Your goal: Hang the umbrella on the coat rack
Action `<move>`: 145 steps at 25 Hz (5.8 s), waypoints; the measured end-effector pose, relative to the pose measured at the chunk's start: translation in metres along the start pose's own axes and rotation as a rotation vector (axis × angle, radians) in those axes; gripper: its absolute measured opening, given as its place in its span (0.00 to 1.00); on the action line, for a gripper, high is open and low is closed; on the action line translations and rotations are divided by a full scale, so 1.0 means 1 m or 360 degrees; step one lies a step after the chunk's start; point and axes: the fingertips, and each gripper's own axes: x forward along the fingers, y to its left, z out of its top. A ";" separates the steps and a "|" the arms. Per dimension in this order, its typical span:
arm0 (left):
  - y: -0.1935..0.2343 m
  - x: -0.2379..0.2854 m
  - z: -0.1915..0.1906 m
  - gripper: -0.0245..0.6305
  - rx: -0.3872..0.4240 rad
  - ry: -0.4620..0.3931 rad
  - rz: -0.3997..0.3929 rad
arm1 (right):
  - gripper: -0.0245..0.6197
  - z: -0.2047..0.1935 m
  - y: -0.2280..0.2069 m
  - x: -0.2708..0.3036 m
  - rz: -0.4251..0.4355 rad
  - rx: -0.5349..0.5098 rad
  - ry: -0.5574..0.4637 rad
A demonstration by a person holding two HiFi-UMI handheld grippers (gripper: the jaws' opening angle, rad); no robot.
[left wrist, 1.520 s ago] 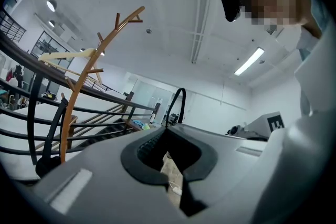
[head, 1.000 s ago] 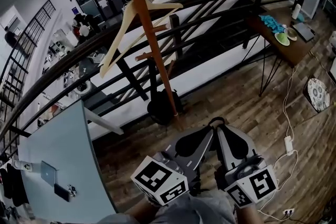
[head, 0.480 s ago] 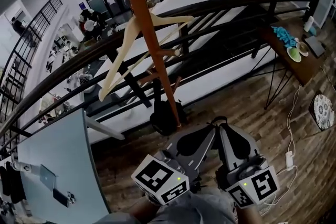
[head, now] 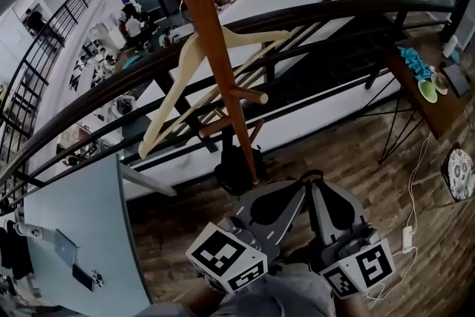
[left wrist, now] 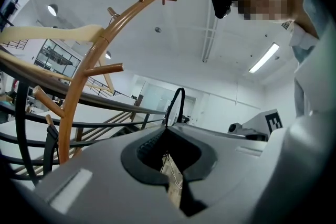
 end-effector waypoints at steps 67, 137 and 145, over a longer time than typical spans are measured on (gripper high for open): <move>0.210 0.079 -0.141 0.04 -0.0367 0.0012 0.1089 | 0.04 -0.186 -0.124 0.164 0.0730 0.0073 0.0564; 0.303 0.062 -0.194 0.04 -0.0406 0.0015 0.1565 | 0.04 -0.283 -0.116 0.251 0.0957 0.0019 0.0828; 0.304 0.056 -0.201 0.04 -0.0428 0.0025 0.1599 | 0.04 -0.291 -0.107 0.251 0.1030 -0.0034 0.0887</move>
